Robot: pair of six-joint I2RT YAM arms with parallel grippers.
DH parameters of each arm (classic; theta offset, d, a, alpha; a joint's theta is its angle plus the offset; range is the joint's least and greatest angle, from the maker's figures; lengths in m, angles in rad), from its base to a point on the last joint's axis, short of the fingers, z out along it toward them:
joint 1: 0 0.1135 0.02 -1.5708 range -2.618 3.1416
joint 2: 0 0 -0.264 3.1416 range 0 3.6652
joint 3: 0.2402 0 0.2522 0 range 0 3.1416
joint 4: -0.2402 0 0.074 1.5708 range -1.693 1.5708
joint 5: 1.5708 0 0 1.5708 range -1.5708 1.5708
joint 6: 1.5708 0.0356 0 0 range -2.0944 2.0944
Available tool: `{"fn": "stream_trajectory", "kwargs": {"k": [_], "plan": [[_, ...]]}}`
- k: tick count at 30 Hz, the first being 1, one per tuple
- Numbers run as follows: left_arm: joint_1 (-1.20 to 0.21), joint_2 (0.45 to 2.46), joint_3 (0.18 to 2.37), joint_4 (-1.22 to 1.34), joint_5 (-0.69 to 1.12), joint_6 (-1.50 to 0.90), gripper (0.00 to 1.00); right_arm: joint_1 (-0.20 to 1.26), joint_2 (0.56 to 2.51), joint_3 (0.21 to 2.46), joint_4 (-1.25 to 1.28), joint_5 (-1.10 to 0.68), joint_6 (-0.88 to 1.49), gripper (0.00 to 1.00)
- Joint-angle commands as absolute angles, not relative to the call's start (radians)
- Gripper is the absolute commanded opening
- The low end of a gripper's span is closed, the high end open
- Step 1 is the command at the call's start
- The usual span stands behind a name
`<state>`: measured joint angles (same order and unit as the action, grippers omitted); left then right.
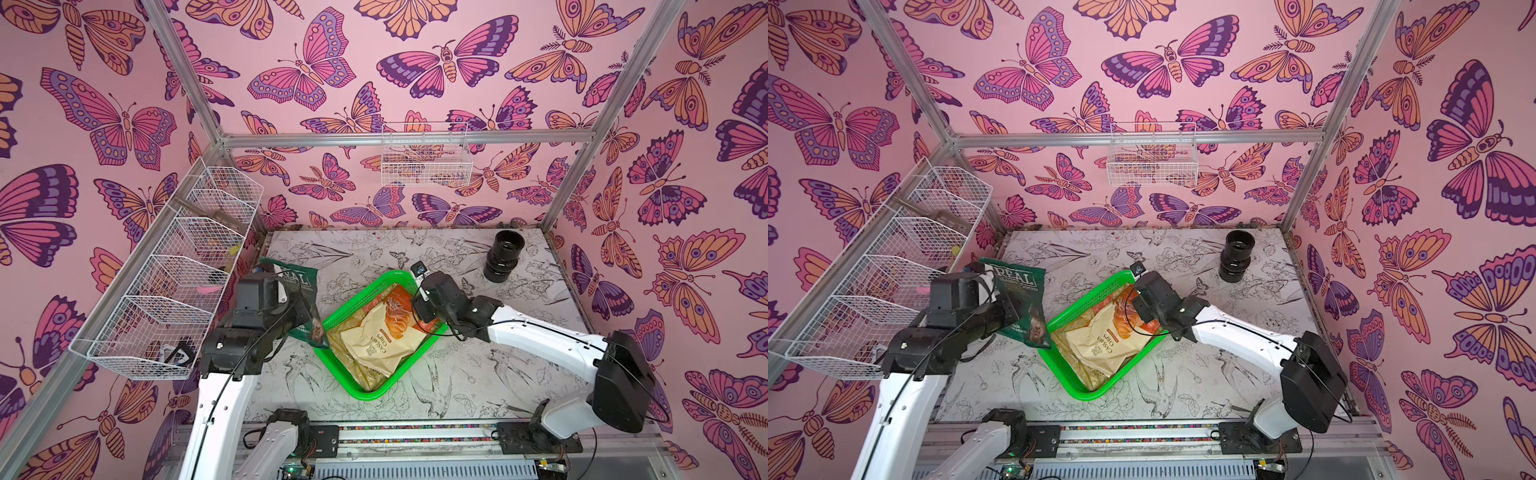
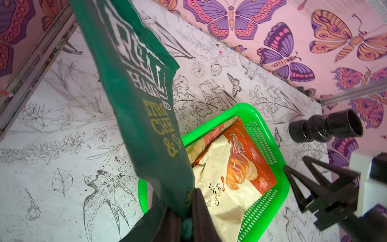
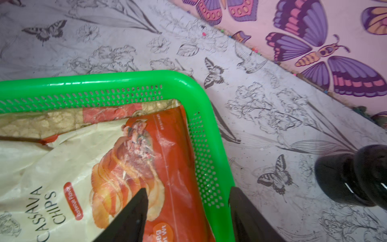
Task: Put the potato chips into the basket
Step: Place the potato chip in the basket.
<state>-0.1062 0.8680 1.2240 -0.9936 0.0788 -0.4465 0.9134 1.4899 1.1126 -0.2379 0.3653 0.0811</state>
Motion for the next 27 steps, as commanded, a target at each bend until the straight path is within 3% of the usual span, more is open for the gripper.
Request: {"fn": "stream_trajectory", "kwargs": {"k": [1, 8, 14, 17, 21, 27], "plan": [[-0.151, 0.870, 1.286, -1.021, 0.142, -0.266, 0.00, 0.866, 1.464, 1.091, -0.216, 0.408, 0.117, 0.65], [-0.231, 0.958, 1.416, -1.054, 0.427, -0.058, 0.00, 0.687, 1.389, 0.983, -0.145, 0.298, 0.321, 0.63], [-0.379, 1.100, 1.484, -1.081, 0.638, -0.001, 0.00, 0.642, 1.329, 0.967, -0.173, 0.284, 0.309, 0.63], [-0.467, 1.150, 1.453, -1.085, 0.673, 0.039, 0.00, 0.643, 1.292, 0.944, -0.163, 0.291, 0.305, 0.63], [-0.476, 1.227, 1.368, -1.087, 0.669, 0.061, 0.00, 0.642, 1.278, 0.918, -0.141, 0.294, 0.314, 0.63], [-0.433, 1.410, 1.267, -1.108, 0.495, 0.156, 0.00, 0.641, 1.295, 0.951, -0.176, 0.252, 0.319, 0.63]]}}
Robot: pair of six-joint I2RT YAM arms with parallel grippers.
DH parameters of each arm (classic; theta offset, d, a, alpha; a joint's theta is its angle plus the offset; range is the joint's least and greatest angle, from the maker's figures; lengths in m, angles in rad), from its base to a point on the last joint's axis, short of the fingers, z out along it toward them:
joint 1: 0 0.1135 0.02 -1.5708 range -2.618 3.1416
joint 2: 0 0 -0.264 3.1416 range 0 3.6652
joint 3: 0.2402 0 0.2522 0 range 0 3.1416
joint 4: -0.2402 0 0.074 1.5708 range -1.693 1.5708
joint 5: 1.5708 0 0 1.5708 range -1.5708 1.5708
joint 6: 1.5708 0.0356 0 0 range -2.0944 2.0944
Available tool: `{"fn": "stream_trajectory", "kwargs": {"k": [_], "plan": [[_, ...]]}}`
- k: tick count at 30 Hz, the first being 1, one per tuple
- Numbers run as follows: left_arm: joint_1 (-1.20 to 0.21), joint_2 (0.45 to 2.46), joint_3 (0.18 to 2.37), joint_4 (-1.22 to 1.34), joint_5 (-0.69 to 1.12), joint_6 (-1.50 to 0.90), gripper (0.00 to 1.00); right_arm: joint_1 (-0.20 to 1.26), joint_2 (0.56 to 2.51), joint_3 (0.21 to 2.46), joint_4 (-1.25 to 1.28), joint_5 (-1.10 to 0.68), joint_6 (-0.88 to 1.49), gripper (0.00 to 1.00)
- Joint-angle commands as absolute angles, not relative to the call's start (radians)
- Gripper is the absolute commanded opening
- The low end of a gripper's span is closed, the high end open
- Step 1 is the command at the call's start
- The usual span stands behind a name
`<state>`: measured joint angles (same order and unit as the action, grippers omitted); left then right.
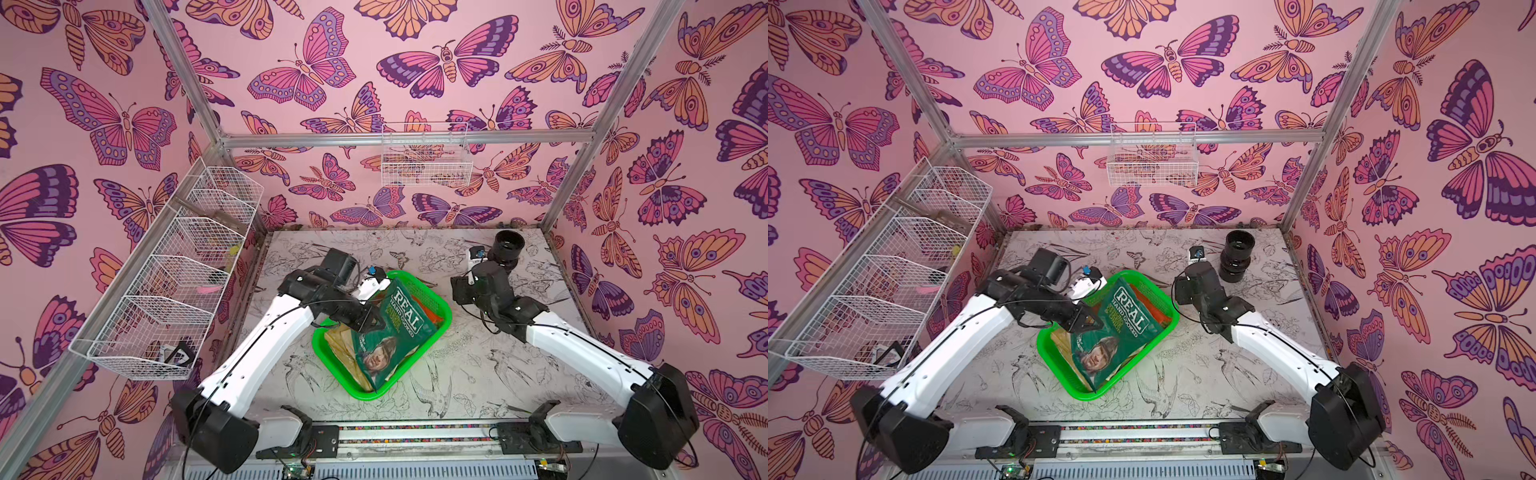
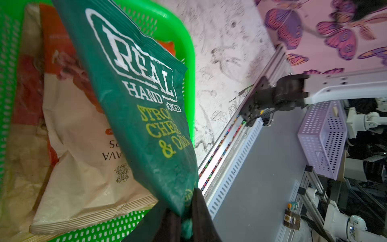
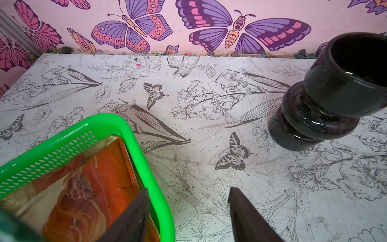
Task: Put the potato chips into the basket
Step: Place the potato chip in the basket.
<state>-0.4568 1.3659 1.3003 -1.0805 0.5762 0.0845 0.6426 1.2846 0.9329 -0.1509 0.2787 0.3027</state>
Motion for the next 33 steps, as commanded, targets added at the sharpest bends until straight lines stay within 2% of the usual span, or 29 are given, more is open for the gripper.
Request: {"fn": "stream_trajectory", "kwargs": {"k": [1, 5, 10, 12, 15, 19, 22, 24, 28, 33], "plan": [[-0.429, 1.437, 1.263, -1.109, 0.458, 0.172, 0.00, 0.642, 1.297, 0.952, -0.177, 0.244, 0.322, 0.63], [-0.422, 1.543, 1.266, -1.114, 0.303, 0.190, 0.00, 0.643, 1.297, 0.955, -0.175, 0.207, 0.334, 0.63], [-0.419, 1.628, 1.290, -1.129, 0.051, 0.149, 0.05, 0.647, 1.334, 0.988, -0.176, 0.014, 0.308, 0.62], [-0.417, 1.632, 1.287, -1.136, 0.020, 0.126, 0.11, 0.672, 1.367, 1.015, -0.214, -0.008, 0.292, 0.62], [-0.410, 1.591, 1.271, -1.134, 0.015, 0.069, 0.29, 0.736, 1.428, 1.053, -0.251, -0.026, 0.246, 0.62], [-0.408, 1.440, 1.262, -1.103, 0.020, -0.027, 0.47, 0.816, 1.510, 1.120, -0.281, -0.094, 0.207, 0.62], [-0.410, 1.287, 1.215, -1.034, 0.094, -0.095, 0.59, 0.866, 1.555, 1.127, -0.249, -0.145, 0.183, 0.62], [-0.413, 1.189, 1.157, -0.971, 0.191, -0.137, 0.61, 0.882, 1.612, 1.132, -0.248, -0.151, 0.190, 0.62], [-0.439, 1.118, 1.019, -0.818, 0.358, -0.272, 0.59, 0.873, 1.708, 1.134, -0.253, -0.144, 0.261, 0.62], [-0.453, 1.129, 0.805, -0.644, 0.299, -0.440, 0.56, 0.822, 1.779, 1.148, -0.325, -0.140, 0.349, 0.62]]}}
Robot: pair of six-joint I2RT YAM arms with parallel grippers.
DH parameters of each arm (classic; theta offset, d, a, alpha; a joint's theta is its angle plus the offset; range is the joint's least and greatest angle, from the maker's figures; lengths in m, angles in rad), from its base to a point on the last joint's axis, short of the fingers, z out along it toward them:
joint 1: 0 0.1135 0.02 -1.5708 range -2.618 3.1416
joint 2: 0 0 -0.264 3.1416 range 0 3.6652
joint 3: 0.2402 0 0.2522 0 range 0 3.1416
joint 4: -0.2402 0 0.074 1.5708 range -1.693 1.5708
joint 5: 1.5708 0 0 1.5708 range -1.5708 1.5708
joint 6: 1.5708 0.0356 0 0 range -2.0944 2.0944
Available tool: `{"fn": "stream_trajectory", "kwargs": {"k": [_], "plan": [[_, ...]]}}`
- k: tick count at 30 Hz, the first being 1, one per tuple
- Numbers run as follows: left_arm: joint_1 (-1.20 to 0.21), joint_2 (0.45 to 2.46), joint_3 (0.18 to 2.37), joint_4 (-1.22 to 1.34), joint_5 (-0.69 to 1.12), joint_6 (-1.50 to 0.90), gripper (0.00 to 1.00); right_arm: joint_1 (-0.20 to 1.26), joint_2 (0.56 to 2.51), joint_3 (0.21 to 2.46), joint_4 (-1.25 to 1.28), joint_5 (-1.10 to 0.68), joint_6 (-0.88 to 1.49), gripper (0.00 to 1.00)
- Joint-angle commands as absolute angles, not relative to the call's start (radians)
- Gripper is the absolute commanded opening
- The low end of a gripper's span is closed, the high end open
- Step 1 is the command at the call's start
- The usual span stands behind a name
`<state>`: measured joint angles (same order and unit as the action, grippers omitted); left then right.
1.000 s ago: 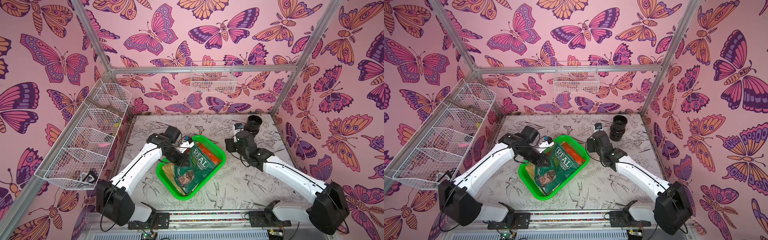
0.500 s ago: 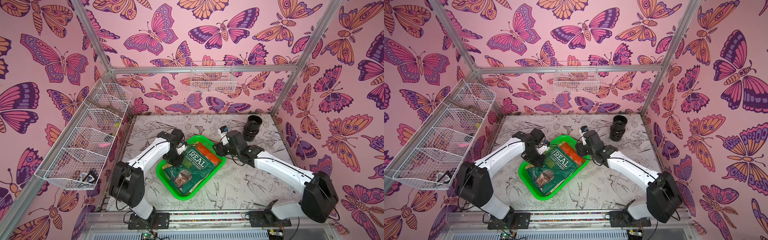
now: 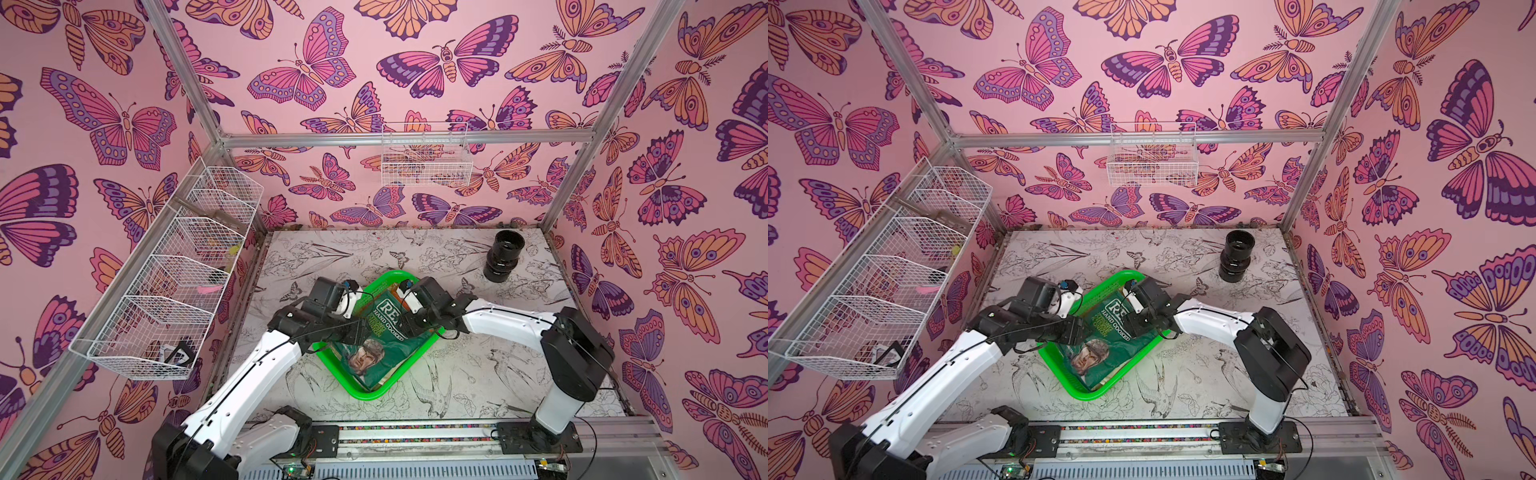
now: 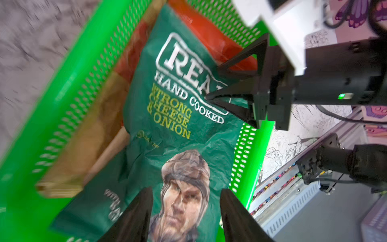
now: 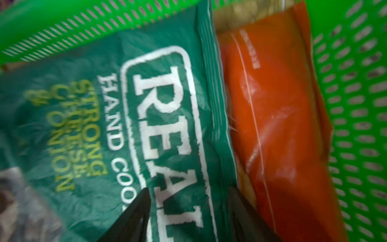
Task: Put the potato chips into the basket
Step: Place the potato chip in the basket.
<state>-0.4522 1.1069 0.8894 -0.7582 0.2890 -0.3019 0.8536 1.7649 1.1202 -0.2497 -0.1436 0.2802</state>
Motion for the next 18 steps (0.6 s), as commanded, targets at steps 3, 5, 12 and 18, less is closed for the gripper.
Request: {"fn": "stream_trajectory", "kwargs": {"k": [3, 5, 12, 18], "plan": [[-0.448, 1.190, 0.728, -0.615, 0.232, -0.493, 0.56, 0.788, 1.779, 1.145, -0.349, -0.126, 0.376, 0.63], [-0.434, 1.245, 0.702, -0.617, 0.194, -0.489, 0.54, 0.777, 1.774, 1.148, -0.362, -0.119, 0.373, 0.63], [-0.426, 1.162, 0.863, -0.653, 0.260, -0.433, 0.47, 0.773, 1.671, 1.218, -0.412, -0.022, 0.314, 0.63], [-0.425, 0.888, 0.992, -0.534, -0.118, -0.340, 0.81, 0.666, 1.492, 1.199, -0.323, 0.196, 0.375, 0.67]]}}
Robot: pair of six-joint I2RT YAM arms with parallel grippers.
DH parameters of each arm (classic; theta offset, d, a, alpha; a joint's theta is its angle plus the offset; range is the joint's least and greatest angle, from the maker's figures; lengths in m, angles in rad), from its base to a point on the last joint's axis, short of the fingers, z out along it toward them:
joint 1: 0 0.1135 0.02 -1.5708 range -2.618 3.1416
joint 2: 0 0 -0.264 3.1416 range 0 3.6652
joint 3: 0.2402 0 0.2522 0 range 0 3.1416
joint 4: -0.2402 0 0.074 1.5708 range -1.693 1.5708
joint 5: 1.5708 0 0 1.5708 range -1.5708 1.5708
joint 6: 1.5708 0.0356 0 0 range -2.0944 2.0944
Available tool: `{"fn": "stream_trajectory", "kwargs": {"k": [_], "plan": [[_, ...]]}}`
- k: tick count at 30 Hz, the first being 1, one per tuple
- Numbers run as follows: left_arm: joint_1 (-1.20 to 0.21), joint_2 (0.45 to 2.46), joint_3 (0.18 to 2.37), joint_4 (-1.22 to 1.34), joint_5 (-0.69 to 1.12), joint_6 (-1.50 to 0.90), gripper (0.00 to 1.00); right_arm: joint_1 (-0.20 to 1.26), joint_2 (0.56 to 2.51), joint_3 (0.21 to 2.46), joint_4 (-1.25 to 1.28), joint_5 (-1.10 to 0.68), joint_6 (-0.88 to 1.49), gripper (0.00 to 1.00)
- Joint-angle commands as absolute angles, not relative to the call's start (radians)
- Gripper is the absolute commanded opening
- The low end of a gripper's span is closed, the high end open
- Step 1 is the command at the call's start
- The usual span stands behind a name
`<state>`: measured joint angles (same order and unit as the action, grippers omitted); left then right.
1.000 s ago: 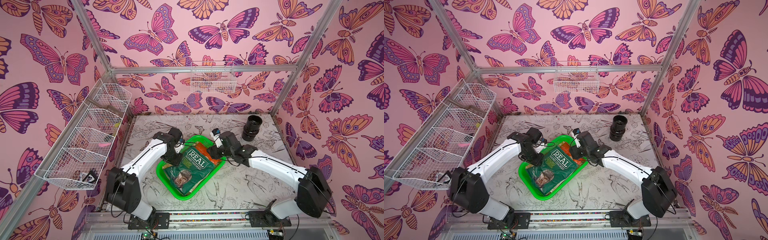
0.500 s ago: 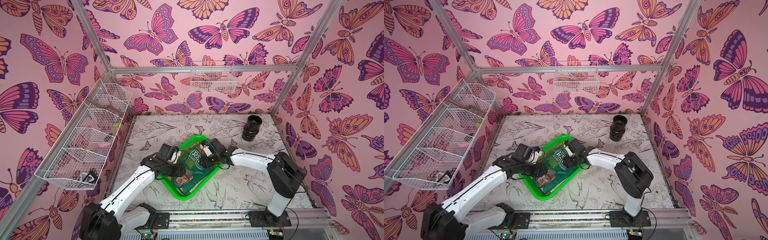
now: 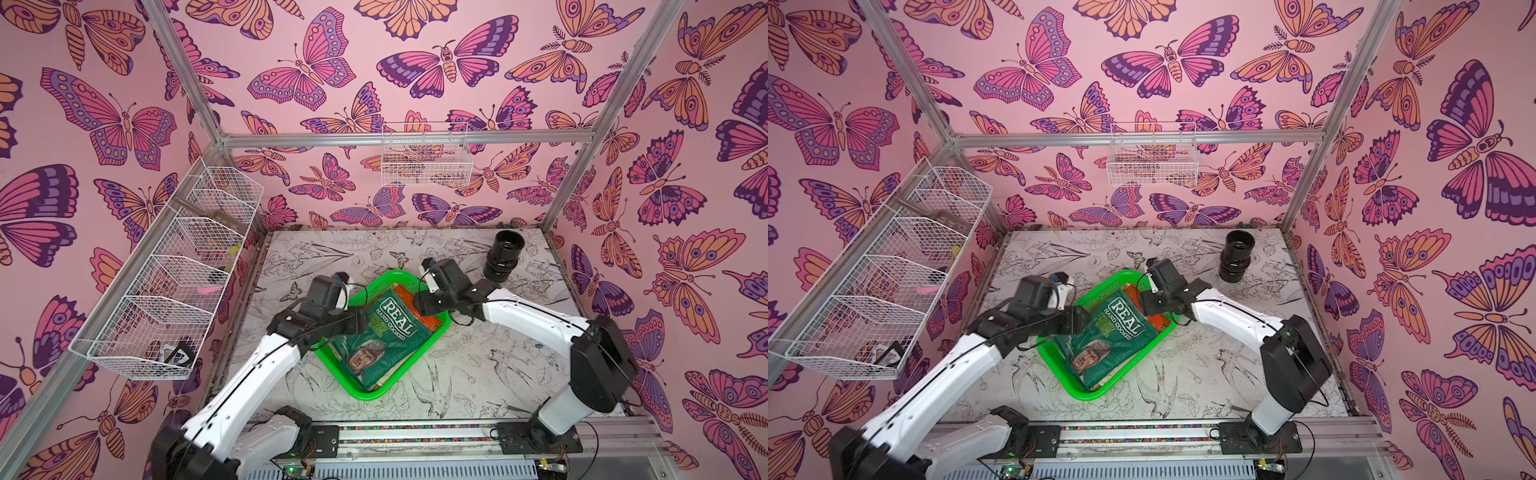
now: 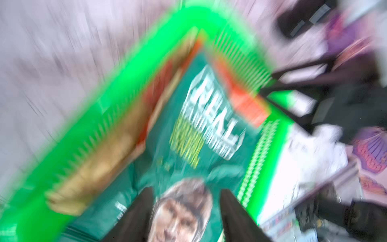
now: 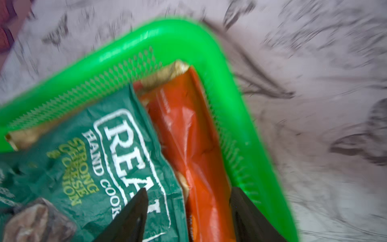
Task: Put the potato chips into the basket
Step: Place the potato chip in the basket, then reset both arms
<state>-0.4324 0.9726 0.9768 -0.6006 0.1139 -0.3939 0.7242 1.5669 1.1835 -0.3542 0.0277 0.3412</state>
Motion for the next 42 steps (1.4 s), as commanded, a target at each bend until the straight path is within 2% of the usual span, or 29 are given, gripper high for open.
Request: {"fn": "stream_trajectory", "kwargs": {"k": [1, 2, 3, 6, 9, 15, 19, 22, 25, 27, 28, 31, 34, 37, 39, 40, 42], "plan": [[-0.423, 0.861, 0.981, -0.507, -0.267, -0.344, 0.94, 0.626, 1.464, 1.174, -0.301, 0.244, 0.409, 0.67], [-0.419, 0.844, 0.966, -0.485, -0.380, -0.345, 0.99, 0.588, 1.437, 1.143, -0.278, 0.284, 0.443, 0.68], [-0.409, 0.833, 0.945, -0.452, -0.485, -0.329, 1.00, 0.535, 1.402, 1.103, -0.256, 0.328, 0.500, 0.67], [-0.353, 0.838, 0.863, -0.347, -0.662, -0.276, 1.00, 0.388, 1.295, 0.968, -0.172, 0.425, 0.632, 0.67], [-0.276, 0.873, 0.763, -0.240, -0.761, -0.298, 1.00, 0.301, 1.203, 0.840, -0.133, 0.621, 0.675, 0.67], [-0.129, 0.941, 0.533, 0.053, -0.774, -0.299, 0.99, 0.257, 1.109, 0.695, -0.079, 0.946, 0.600, 0.71], [-0.043, 1.013, 0.431, 0.211, -0.774, -0.280, 0.99, 0.255, 1.170, 0.634, 0.034, 1.009, 0.397, 0.72], [0.007, 1.089, 0.373, 0.382, -0.691, -0.263, 0.99, 0.255, 1.273, 0.609, 0.105, 1.013, 0.314, 0.73], [0.064, 1.208, 0.305, 0.578, -0.540, -0.283, 0.97, 0.255, 1.371, 0.552, 0.315, 0.962, 0.184, 0.73], [0.076, 1.240, 0.382, 0.496, -0.393, -0.250, 0.95, 0.248, 1.431, 0.472, 0.625, 0.829, 0.022, 0.72], [0.080, 1.261, 0.389, 0.523, -0.346, -0.237, 0.95, 0.248, 1.442, 0.460, 0.672, 0.734, -0.048, 0.71], [0.108, 1.339, 0.414, 0.565, -0.178, -0.211, 0.94, 0.188, 1.487, 0.447, 0.753, 0.498, -0.108, 0.71], [0.130, 1.375, 0.391, 0.689, -0.039, -0.157, 0.94, 0.062, 1.443, 0.426, 0.710, 0.312, -0.007, 0.68], [0.144, 1.484, 0.339, 0.927, 0.062, -0.139, 0.97, 0.014, 1.496, 0.397, 0.800, 0.216, 0.013, 0.67], [0.140, 1.554, 0.307, 1.023, 0.154, -0.095, 0.98, 0.005, 1.529, 0.362, 0.920, 0.186, 0.009, 0.72], [0.141, 1.554, 0.304, 1.015, 0.165, -0.091, 0.98, 0.005, 1.522, 0.373, 0.885, 0.184, 0.010, 0.74], [0.141, 1.534, 0.318, 0.941, 0.075, -0.127, 1.00, 0.002, 1.501, 0.392, 0.808, 0.178, 0.013, 0.80]]}}
